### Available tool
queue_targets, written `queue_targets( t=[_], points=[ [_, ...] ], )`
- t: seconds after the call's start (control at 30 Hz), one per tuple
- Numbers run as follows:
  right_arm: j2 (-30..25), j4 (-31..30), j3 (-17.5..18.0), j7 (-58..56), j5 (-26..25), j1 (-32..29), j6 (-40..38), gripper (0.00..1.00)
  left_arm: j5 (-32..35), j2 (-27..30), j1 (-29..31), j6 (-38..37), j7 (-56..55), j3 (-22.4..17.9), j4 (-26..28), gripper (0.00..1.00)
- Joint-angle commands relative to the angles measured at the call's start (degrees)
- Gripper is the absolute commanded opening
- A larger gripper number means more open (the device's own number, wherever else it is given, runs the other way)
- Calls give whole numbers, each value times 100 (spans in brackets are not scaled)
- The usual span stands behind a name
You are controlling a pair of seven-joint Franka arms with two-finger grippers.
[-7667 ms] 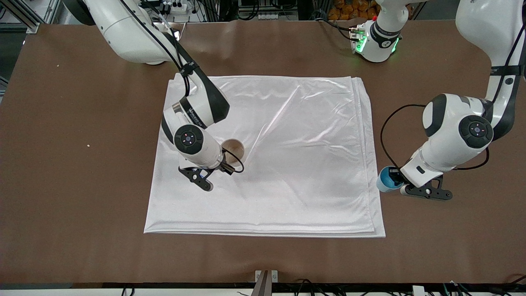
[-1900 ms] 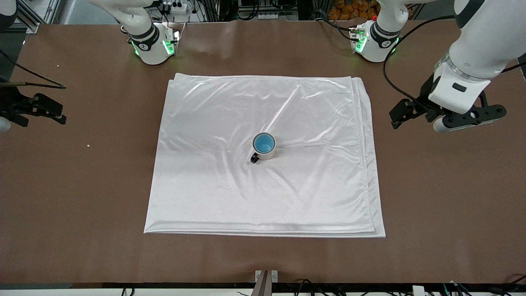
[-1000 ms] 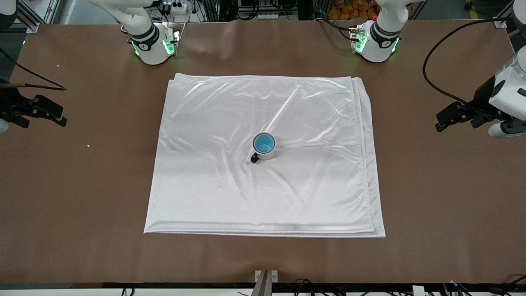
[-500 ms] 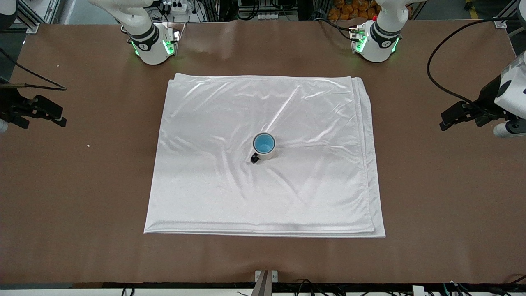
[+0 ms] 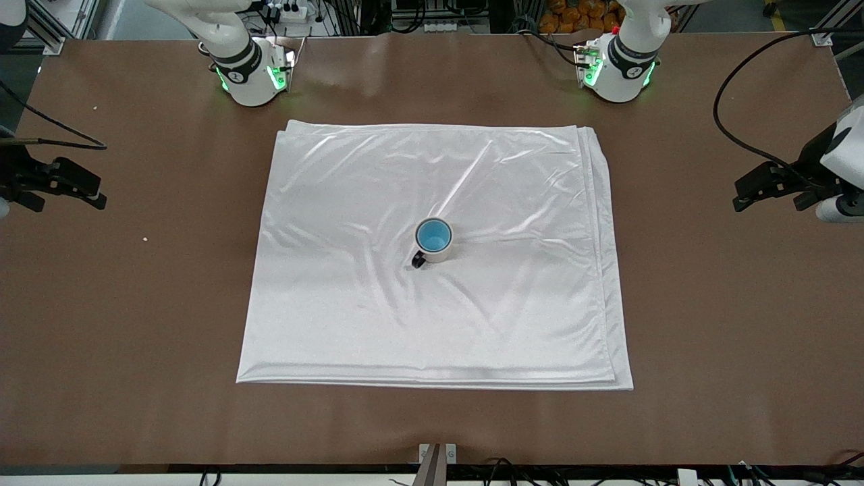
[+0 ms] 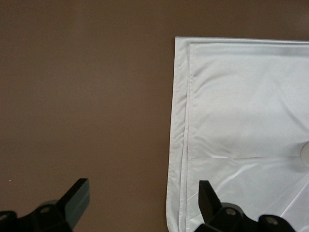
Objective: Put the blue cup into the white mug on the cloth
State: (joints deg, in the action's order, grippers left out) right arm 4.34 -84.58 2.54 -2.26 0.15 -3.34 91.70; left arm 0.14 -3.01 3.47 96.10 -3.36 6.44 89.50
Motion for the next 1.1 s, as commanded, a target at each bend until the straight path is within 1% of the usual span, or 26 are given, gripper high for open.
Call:
queue_targets(
  t=[0.0, 1.07],
  points=[
    [-92, -50, 45, 33, -59, -70, 23, 100, -76, 169, -75, -56, 204, -73, 129, 100],
    [-57, -59, 45, 33, -51, -106, 32, 100, -5, 143, -75, -56, 248, -73, 94, 100]
  ],
)
